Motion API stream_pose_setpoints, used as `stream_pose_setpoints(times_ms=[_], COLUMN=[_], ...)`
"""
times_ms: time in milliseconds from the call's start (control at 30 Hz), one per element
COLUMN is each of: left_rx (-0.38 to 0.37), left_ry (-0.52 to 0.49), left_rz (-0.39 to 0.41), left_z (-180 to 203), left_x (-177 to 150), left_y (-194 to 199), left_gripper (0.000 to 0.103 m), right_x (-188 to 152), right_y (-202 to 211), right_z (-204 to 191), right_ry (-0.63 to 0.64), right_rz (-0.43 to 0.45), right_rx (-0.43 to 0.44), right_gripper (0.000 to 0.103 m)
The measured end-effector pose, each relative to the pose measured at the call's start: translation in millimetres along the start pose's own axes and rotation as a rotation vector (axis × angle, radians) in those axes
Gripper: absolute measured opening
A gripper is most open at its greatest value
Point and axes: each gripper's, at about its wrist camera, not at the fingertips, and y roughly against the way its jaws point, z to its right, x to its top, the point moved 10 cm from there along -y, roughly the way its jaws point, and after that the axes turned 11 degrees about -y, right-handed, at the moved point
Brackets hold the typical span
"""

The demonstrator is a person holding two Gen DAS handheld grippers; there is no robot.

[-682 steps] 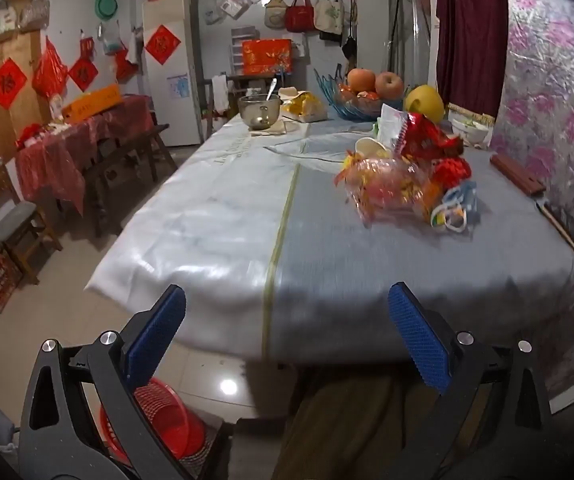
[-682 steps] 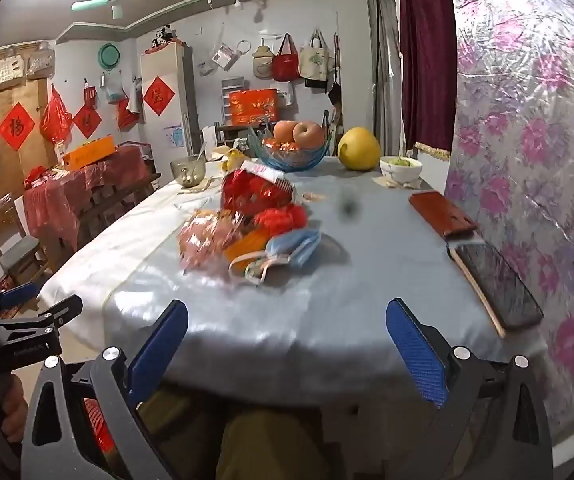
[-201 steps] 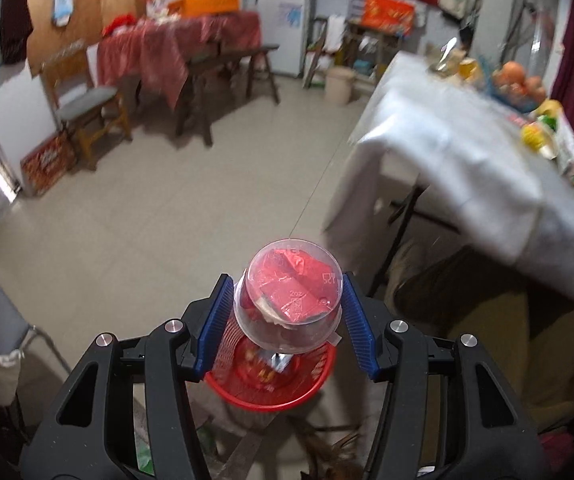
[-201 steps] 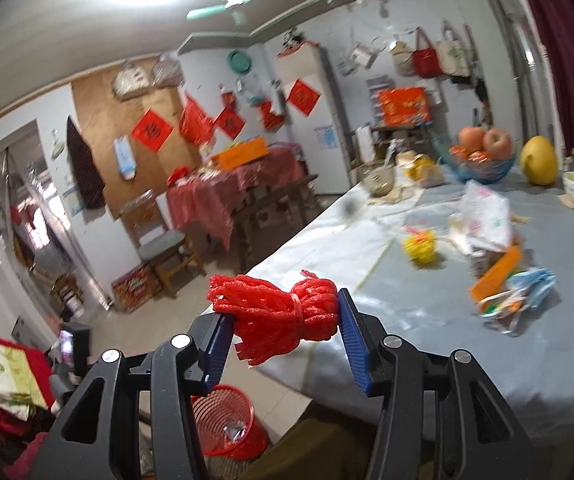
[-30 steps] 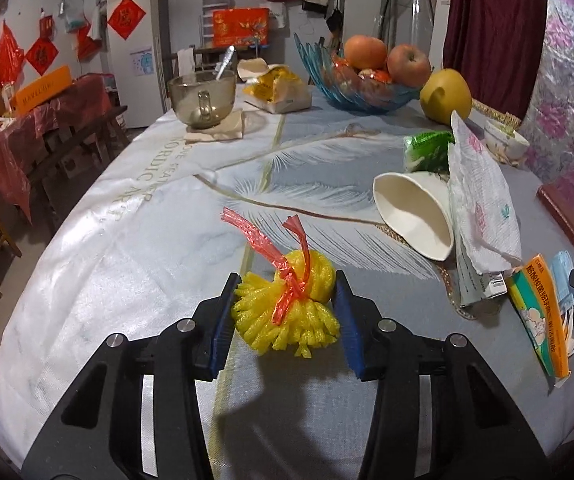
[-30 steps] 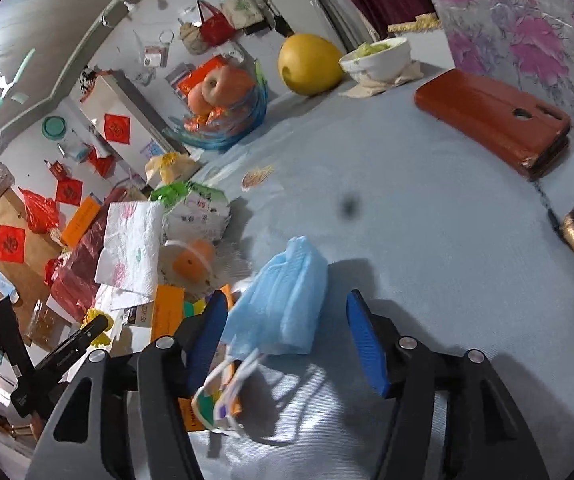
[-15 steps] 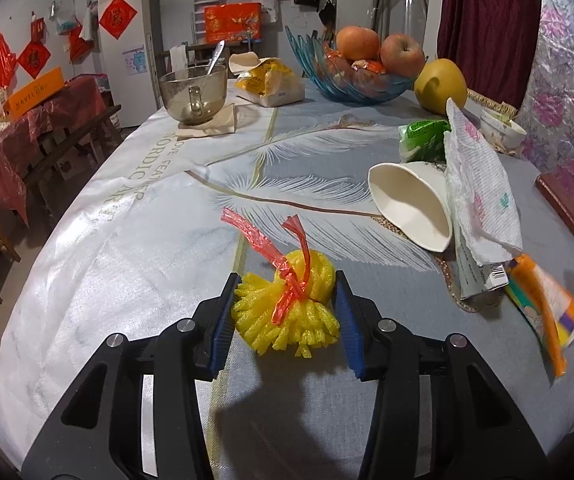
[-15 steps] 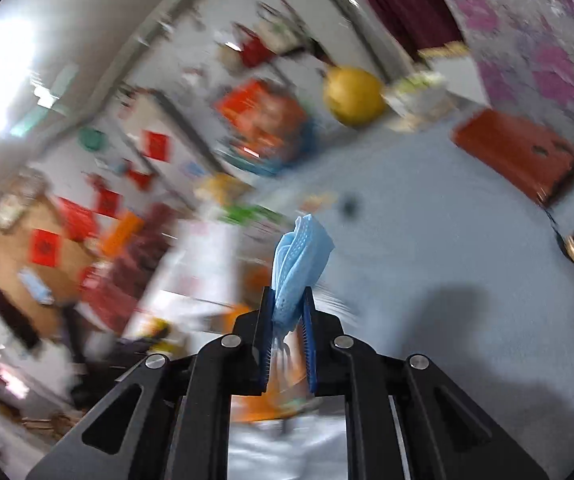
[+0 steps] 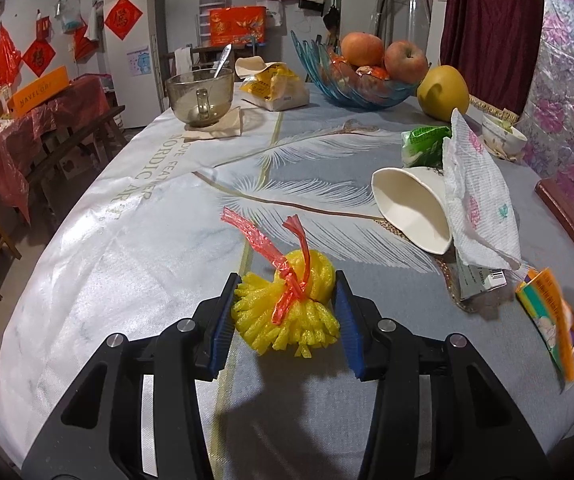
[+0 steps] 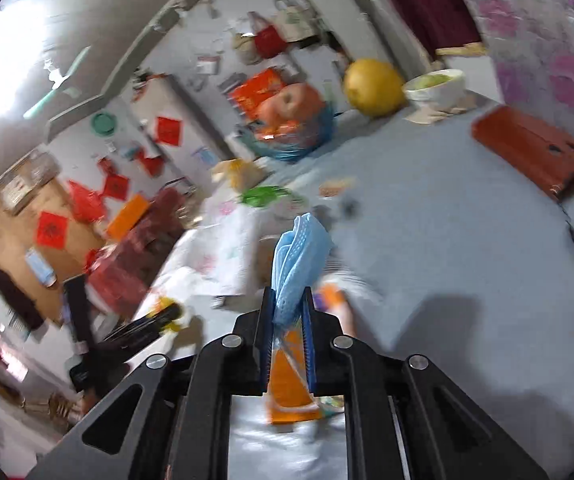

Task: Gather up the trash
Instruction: 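Lift the yellow tassel and blue mask and carry them toward the wastebasket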

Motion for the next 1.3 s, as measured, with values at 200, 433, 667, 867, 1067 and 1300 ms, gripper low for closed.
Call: stream_pose_setpoints(times_ms=[200, 433, 667, 867, 1067, 1300], left_rx=[-0.001, -0.021, -0.052, -0.032, -0.009, 0.049], left_ry=[-0.009, 0.005, 0.049, 0.076, 0.110, 0.130], left_rz=[0.002, 0.030, 0.078, 0.122, 0.157, 0.197], left_z=[1.8, 1.5, -6.7, -24.4, -41.8, -62.5], left_x=[0.3, 3.0, -2.7, -11.9, -27.2, -56.9], left_y=[0.4, 6.4, 33.9, 83.2, 135.3, 194.3], left_gripper=[0.046, 0.046, 0.046, 0.046, 0.046, 0.046], right_x=[-10.8, 14.1, 9.8, 1.1, -11.2, -35.5], right_y=[2.1, 64.9, 69.2, 70.1, 80.9, 109.9], right_z=[-27.1, -52.9, -59.5, -74.7, -94.8, -131.7], right_ry=[0.007, 0.049, 0.063, 0.074, 0.097, 0.160], right_rz=[-0.033, 0.142, 0.125, 0.110, 0.094, 0.084], right_rx=[0.123, 0.205, 0.209, 0.235, 0.284, 0.343], right_gripper=[0.014, 0.015, 0.016, 0.017, 0.017, 0.017])
